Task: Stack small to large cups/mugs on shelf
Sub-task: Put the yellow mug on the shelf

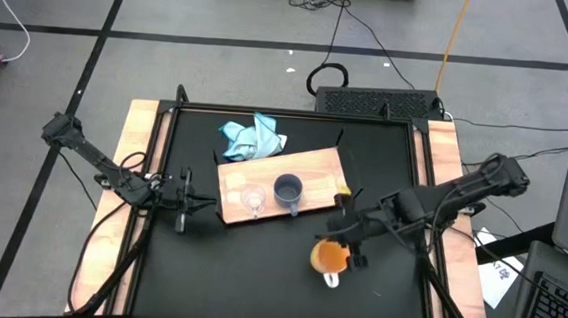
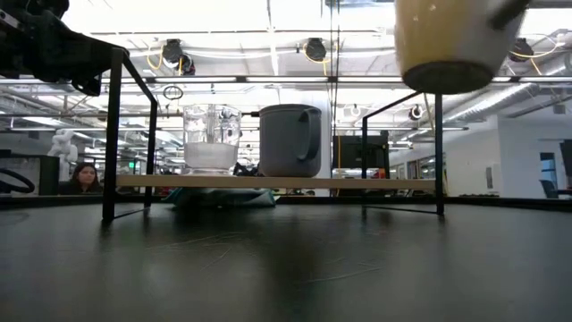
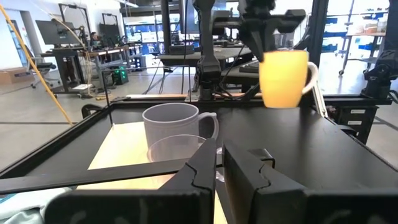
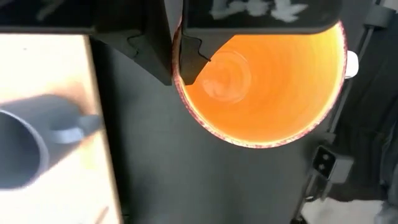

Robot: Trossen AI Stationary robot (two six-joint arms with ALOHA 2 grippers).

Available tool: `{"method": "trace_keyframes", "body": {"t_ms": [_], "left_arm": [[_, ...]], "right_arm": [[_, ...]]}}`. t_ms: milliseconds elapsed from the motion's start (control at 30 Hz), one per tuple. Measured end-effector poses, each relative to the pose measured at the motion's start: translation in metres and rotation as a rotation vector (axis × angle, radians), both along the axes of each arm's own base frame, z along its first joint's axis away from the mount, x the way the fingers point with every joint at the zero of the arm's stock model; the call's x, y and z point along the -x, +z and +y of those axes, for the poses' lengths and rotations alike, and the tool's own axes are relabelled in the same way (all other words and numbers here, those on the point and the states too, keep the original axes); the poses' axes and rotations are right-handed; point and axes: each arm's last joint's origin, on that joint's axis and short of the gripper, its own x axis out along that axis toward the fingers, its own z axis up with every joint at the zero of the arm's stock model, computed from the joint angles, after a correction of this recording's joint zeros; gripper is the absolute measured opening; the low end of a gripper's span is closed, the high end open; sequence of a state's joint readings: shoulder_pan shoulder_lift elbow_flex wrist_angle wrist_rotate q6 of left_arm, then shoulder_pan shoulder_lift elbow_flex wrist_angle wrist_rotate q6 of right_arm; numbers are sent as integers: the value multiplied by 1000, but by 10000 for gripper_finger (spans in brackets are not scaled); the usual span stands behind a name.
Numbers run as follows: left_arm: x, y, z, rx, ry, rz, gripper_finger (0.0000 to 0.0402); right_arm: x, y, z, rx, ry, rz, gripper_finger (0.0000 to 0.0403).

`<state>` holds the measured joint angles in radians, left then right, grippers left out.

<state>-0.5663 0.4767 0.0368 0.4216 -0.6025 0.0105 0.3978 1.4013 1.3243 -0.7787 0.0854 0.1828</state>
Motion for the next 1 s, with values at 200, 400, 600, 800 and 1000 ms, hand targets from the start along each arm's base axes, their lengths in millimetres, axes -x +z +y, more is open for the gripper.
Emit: {"method": "trace_keyframes", "body": {"t_ms": [200,400,600,800,1000], "left_arm": [[0,0,0,-12,0,1,31],[0,0,0,-18,0,1,31],[0,0,0,-18,0,1,31],[0,0,0,-18,0,1,31],[0,0,0,-18,0,1,31]], "right_arm": [[1,2,-23,9,-63,38,3],[-3,-1,-48,-39,-88,100,3],[-4,-2,-64,-44,-98,123,3],[-4,-2,-66,-39,-93,120,3],[-5,-2,-66,-42,-97,118,3]]}}
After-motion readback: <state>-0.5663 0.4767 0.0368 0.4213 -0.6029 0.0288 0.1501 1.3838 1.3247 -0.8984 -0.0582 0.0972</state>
